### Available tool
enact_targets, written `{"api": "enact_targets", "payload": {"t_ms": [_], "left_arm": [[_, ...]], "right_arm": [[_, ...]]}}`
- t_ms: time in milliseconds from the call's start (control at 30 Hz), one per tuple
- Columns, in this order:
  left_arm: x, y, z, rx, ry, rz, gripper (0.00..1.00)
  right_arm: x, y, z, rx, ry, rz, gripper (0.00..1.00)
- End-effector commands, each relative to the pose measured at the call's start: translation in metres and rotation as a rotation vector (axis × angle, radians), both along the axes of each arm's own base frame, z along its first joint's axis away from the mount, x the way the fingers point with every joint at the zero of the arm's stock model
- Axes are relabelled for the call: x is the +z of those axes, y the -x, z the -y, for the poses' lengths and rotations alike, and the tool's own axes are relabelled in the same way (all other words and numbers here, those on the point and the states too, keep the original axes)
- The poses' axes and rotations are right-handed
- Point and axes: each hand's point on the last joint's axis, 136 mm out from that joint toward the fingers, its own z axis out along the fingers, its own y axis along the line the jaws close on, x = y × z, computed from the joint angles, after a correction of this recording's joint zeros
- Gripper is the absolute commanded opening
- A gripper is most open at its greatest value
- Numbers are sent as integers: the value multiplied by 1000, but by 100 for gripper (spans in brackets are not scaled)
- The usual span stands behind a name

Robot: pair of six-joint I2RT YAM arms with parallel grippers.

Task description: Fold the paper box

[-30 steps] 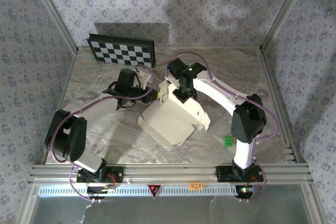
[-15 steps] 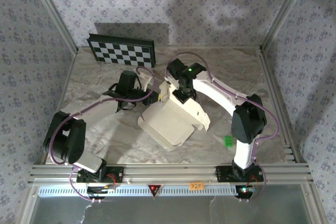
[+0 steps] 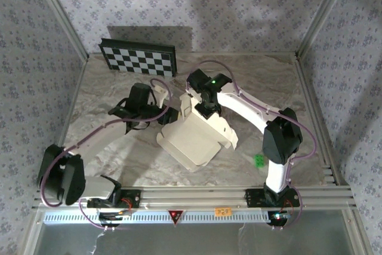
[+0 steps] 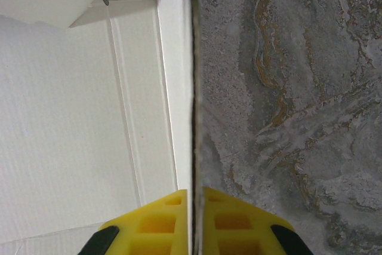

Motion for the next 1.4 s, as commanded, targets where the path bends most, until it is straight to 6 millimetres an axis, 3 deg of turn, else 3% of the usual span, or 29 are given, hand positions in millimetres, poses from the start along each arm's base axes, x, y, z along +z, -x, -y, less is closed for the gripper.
{"api": "enact_targets", "payload": {"t_ms": [0, 100, 233, 567, 900, 1133, 1367], "left_arm": [[40, -13, -6, 55, 23, 87, 33], [53, -25, -7, 84, 32, 113, 36], [57, -39, 5, 55, 47, 100, 36], [45, -67, 29, -4, 60, 51, 37], [40, -62, 46, -72, 92, 9, 17], [26, -59, 44, -57, 61, -19, 15], [52, -64, 35, 7, 57, 82, 19]], "right_arm": [[-36, 23, 12, -12, 87, -125, 0], [-35, 22, 11, -14, 80, -122, 0], [-34, 23, 9, -9, 70, -125, 0], [-32, 22, 5, -4, 53, -127, 0], [-32, 23, 3, 1, 43, -131, 0], [-32, 23, 2, 5, 38, -133, 0], [-31, 22, 2, 5, 35, -131, 0]]}}
